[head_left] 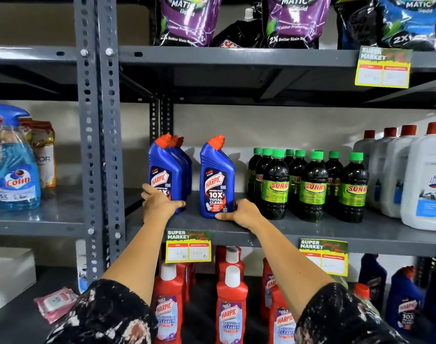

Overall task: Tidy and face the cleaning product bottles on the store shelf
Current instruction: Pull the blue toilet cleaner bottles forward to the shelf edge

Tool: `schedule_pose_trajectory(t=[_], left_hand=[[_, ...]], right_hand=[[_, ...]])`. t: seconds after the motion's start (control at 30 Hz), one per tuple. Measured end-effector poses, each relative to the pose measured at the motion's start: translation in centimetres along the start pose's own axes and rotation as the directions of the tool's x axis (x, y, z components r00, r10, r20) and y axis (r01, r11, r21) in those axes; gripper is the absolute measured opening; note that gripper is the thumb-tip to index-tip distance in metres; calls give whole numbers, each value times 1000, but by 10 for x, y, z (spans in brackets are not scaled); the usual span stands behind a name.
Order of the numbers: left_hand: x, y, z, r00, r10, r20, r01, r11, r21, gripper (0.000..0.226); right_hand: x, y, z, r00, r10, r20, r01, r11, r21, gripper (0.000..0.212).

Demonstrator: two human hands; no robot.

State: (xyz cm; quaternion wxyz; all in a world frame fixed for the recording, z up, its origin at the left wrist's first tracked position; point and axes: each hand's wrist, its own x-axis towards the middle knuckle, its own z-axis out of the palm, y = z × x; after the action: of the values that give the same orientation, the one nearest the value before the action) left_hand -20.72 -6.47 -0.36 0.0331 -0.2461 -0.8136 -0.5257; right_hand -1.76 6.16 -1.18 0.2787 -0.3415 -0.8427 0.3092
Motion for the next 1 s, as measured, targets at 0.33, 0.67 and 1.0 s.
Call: schedule_pose_trajectory(t=[0.33,0.67,1.0], left_hand=[[4,-2,1,1000,6,26,-5,999,-34,115],[-4,-8,-6,997,72,8,-71,996,-45,115],[-14,-4,-11,997,79,-2,-79,997,21,114]], right_hand=[[2,1,2,1000,-7,-2,6,999,-38,63],[0,0,1,1000,-11,-5,10,999,-51,58],[4,2,1,1000,-2,-20,1,999,-41,58]])
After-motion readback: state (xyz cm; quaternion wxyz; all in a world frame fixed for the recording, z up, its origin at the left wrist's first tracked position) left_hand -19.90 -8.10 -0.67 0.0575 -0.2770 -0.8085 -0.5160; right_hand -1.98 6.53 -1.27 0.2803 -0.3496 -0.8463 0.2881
